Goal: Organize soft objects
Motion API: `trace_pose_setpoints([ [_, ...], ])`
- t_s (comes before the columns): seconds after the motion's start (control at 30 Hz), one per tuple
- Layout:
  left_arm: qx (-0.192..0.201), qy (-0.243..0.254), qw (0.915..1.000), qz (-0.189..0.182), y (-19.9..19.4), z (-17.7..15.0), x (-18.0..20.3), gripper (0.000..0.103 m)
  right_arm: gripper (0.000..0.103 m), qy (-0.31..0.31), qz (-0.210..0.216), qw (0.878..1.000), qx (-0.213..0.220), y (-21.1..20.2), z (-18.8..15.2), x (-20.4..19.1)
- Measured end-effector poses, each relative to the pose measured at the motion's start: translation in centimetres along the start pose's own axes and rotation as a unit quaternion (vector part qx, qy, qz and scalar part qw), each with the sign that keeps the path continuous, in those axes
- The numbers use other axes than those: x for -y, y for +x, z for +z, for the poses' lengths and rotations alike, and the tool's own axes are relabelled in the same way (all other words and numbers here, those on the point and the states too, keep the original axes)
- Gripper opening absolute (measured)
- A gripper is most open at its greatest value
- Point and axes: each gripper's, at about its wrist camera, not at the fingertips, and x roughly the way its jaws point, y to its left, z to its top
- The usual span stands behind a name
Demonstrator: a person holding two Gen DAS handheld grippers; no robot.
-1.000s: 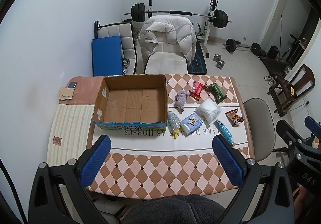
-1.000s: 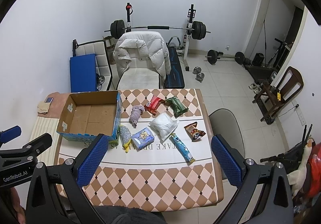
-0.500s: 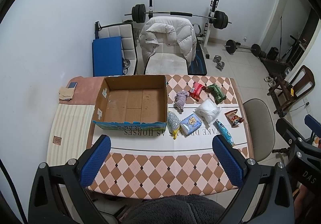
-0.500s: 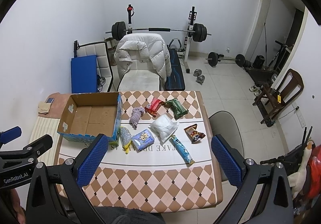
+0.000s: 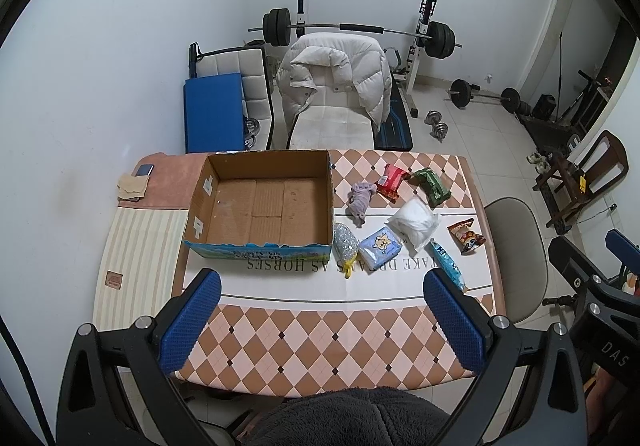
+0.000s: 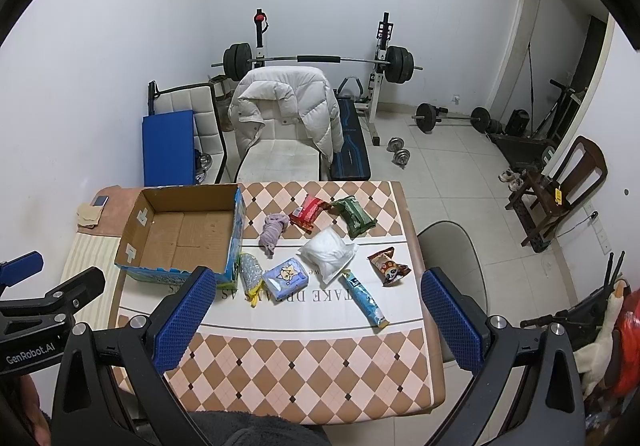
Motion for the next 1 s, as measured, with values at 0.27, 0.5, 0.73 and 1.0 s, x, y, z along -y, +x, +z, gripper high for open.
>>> trace_pose_setpoints([
  [0.27, -0.003, 0.002, 1.0000, -0.002, 0.2, 0.5, 0.0, 0.103, 0.103, 0.017, 0.018, 1.000, -0.008, 0.9, 0.6, 0.6],
  [0.5, -0.027, 0.072, 0.9969, 0.015, 8.3, 2.4, 3.0, 0.103, 0.103, 0.060, 0.042, 0.995, -0.068, 8.7, 1.1, 5.2],
  [0.73, -0.093, 0.207, 0.9725, 0.055, 23.0, 3.7, 8.7, 0.103, 0.103, 0.029, 0.046, 0.985, -0.161, 24.2, 0.9, 8.3],
  [1.0, -0.206, 0.300, 0.9293, 0.063, 37.4, 0.0, 12.1, 0.103, 0.103, -0.067, 0.078, 0.949, -0.299, 46.2, -0.2, 6.5],
])
